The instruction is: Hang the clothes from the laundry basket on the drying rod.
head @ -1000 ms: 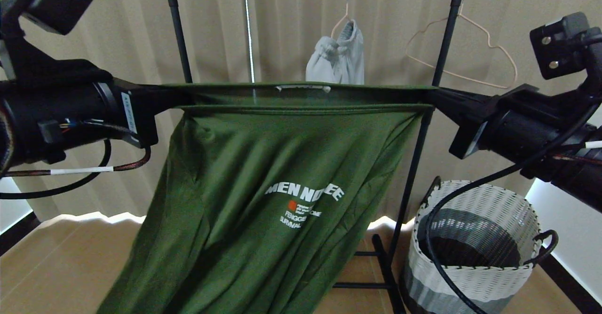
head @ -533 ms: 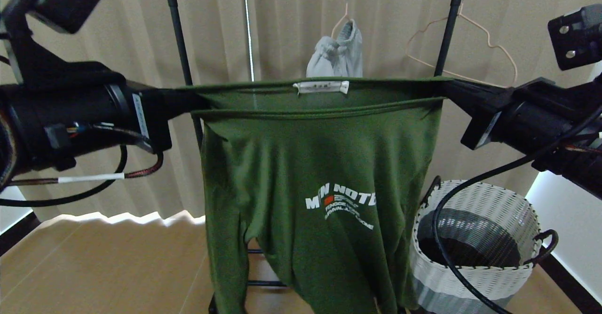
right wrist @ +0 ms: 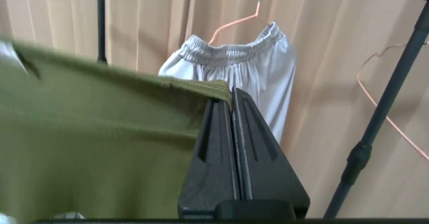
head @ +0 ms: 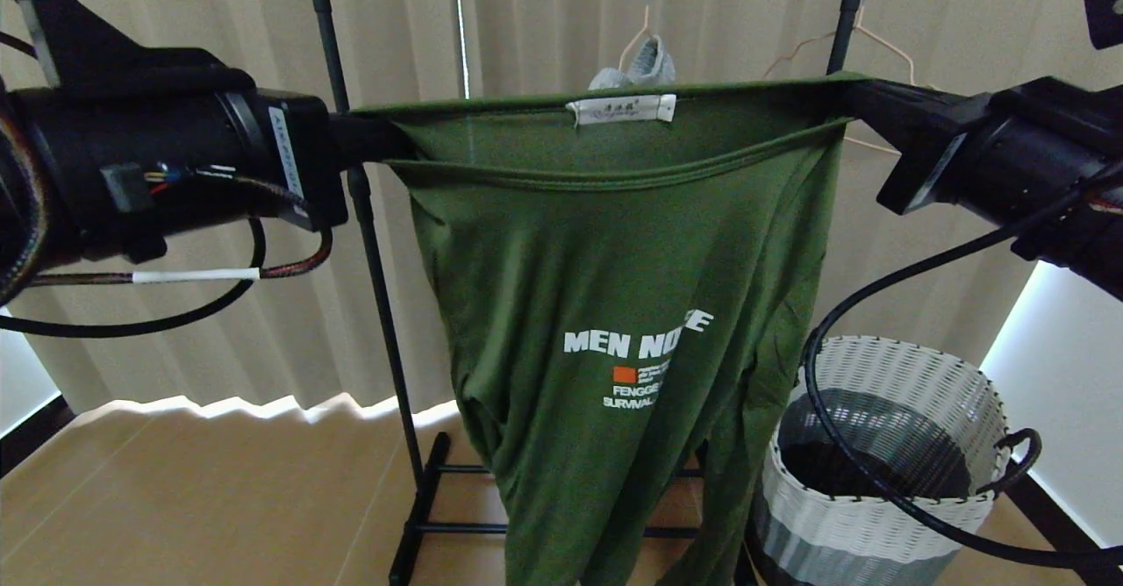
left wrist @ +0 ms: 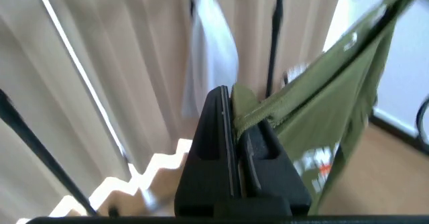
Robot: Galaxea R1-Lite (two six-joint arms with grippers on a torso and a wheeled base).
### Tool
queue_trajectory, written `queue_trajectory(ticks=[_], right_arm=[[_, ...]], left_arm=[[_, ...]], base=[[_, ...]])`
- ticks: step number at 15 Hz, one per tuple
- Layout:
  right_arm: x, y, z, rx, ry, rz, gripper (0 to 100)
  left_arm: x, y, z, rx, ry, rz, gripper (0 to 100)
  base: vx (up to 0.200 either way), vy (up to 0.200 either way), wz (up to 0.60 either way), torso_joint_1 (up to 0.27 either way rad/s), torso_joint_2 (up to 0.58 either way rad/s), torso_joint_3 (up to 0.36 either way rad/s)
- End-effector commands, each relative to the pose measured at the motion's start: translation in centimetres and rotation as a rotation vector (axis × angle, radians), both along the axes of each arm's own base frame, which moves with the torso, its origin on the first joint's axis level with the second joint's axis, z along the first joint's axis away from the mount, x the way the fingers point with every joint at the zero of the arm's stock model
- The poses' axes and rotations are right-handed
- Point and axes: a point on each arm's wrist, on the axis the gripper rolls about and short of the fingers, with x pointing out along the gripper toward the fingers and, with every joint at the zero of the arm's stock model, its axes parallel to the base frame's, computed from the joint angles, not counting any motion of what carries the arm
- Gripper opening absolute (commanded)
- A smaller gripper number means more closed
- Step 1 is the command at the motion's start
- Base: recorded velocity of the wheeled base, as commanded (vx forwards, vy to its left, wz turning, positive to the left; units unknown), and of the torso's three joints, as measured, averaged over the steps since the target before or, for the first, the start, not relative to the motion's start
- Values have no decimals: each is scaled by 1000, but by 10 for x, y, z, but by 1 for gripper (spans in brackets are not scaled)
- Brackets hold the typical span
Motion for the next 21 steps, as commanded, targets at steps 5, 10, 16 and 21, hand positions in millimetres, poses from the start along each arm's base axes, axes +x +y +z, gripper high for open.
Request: queue_trajectory(ticks=[5, 10, 16, 21], right_arm=[[-17, -10, -7, -14, 22, 0, 0], [-54, -29, 3, -32, 51, 17, 0], [-73, -34, -13, -74, 69, 227, 0], [-68, -32, -17, -82, 87, 216, 0]], left_arm=[[7, -10, -12, 28, 40, -9, 0], [46, -34, -14, 33, 57, 22, 0], [73, -49, -10, -68, 99, 114, 0], [73, -49, -12, -66, 104, 116, 0]], base=[[0, 0, 0, 0, 0, 0], [0, 0, 0, 0, 0, 0], [0, 0, 0, 0, 0, 0], [0, 0, 0, 0, 0, 0]])
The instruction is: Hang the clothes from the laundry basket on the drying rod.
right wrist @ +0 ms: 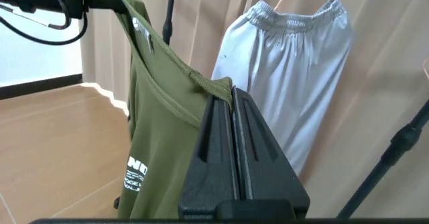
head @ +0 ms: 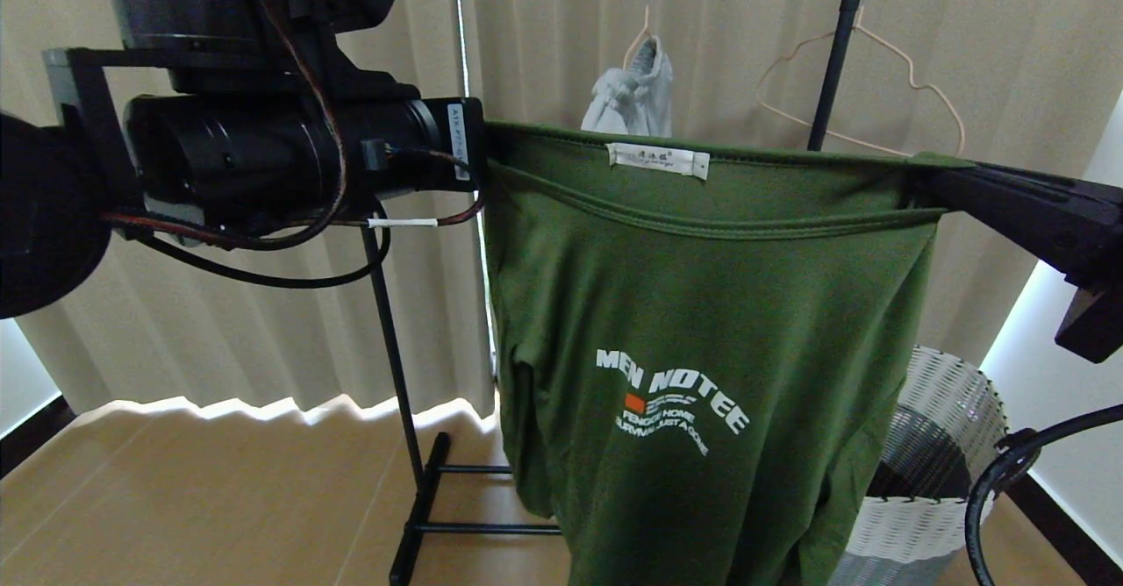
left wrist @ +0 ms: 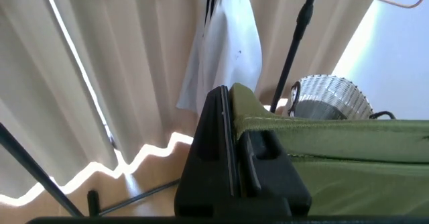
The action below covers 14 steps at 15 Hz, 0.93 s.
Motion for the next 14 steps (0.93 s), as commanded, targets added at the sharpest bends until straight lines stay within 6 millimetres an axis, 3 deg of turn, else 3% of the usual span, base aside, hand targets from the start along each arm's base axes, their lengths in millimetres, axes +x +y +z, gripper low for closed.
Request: queue_trajectory(ticks=[1, 4, 6, 8, 9, 14], right_arm=[[5, 2, -3, -9, 12, -6, 0], [25, -2, -10, -29, 54, -80, 0], [50, 0, -13, -43, 88, -141, 0], [60, 4, -15, -44, 94, -158, 0], [70, 8, -11, -39, 88, -164, 0], [102, 22, 13, 36, 22, -149, 0]], left_arm=[[0, 0, -4, 8, 12, -2, 0], [-26, 13, -5, 24, 25, -20, 0], [-58, 26, 1, 44, 52, -55, 0], [-77, 32, 6, 47, 70, -121, 0], [-96, 40, 9, 42, 87, -214, 0], [-123, 36, 14, 28, 72, -347, 0]], base=[[0, 0, 0, 0, 0, 0], [0, 0, 0, 0, 0, 0], [0, 0, 0, 0, 0, 0], [0, 0, 0, 0, 0, 0], [0, 0, 0, 0, 0, 0], [0, 0, 0, 0, 0, 0]])
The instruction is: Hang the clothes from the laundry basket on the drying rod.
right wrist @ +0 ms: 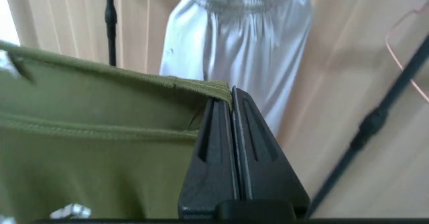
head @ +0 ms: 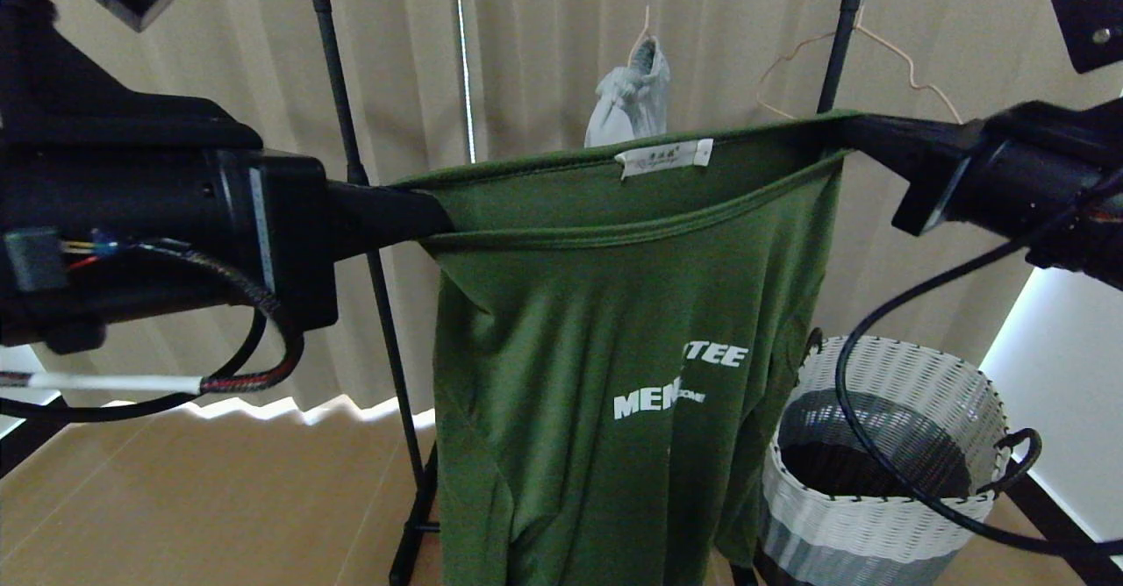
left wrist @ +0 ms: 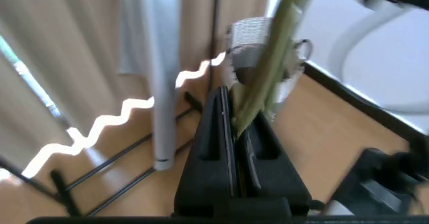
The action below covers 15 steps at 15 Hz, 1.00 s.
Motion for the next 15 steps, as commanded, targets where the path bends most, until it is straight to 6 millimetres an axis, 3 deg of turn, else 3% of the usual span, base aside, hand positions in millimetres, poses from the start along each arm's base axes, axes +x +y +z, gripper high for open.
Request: queue_trajectory(ticks=[1, 6, 15], right_arm=[[25, 11, 2, 15, 0, 10, 0], [28, 22, 7, 35, -8, 42, 0], [25, 23, 6, 31, -5, 45, 0]], left_arm=[[-17, 1, 5, -22, -21, -57, 0], [-38, 7, 10, -48, -49, -117, 0], [-38, 6, -2, -18, -23, -117, 0]], base=[[0, 0, 0, 0, 0, 0], [0, 0, 0, 0, 0, 0], [0, 0, 0, 0, 0, 0]])
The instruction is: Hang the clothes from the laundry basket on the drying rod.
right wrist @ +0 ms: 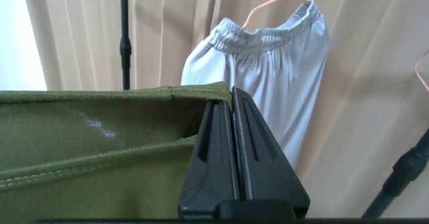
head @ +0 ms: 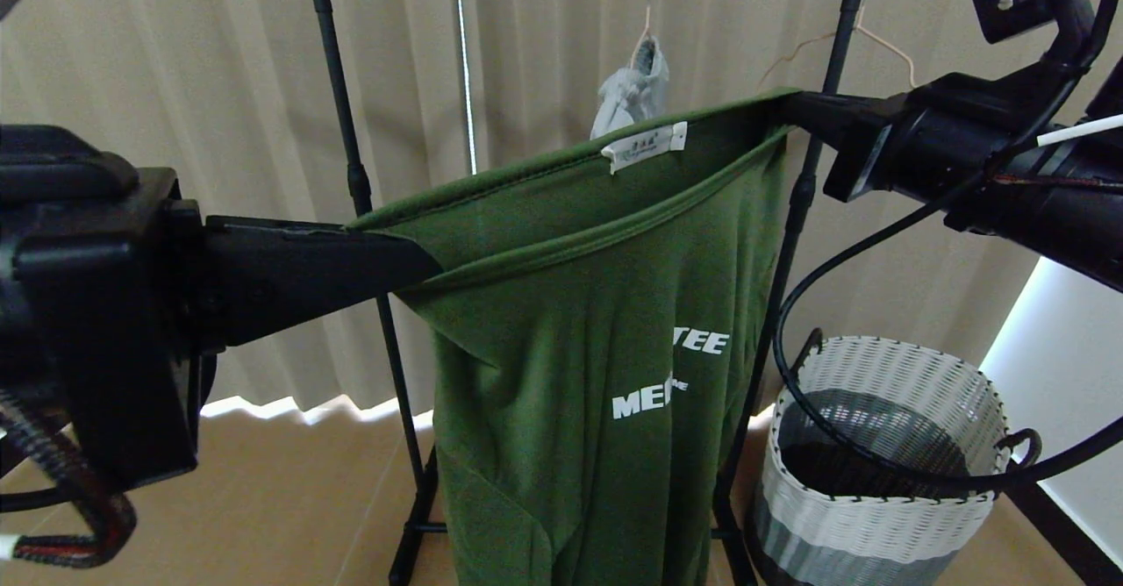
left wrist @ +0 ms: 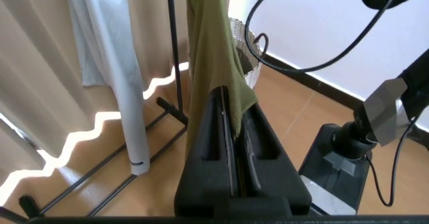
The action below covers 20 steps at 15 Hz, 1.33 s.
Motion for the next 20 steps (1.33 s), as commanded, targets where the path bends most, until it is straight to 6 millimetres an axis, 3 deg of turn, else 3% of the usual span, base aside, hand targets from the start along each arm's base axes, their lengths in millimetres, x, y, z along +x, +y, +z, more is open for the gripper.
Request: queue_trajectory(ticks=[1, 4, 6, 9, 12, 20], right_arm=[[-3, -2, 1, 1, -5, -4, 0], [-23, -11, 5, -2, -17, -8, 0], [-44, -21, 19, 19, -65, -9, 0], [-72, -34, 23, 7, -37, -2, 0], [-79, -33, 0, -26, 36, 18, 0], [-73, -29, 3, -22, 32, 20, 0]], left_arm=[[3, 1, 1, 7, -9, 17, 0], [40, 7, 0, 83, -75, 161, 0], [69, 7, 4, 76, -114, 242, 0], [95, 9, 1, 61, -148, 309, 0], [97, 6, -8, 75, -132, 302, 0], [96, 7, -15, 96, -116, 332, 0]], base=[[0, 0, 0, 0, 0, 0], [0, 0, 0, 0, 0, 0], [0, 0, 0, 0, 0, 0], [0, 0, 0, 0, 0, 0], [0, 0, 0, 0, 0, 0], [0, 0, 0, 0, 0, 0]])
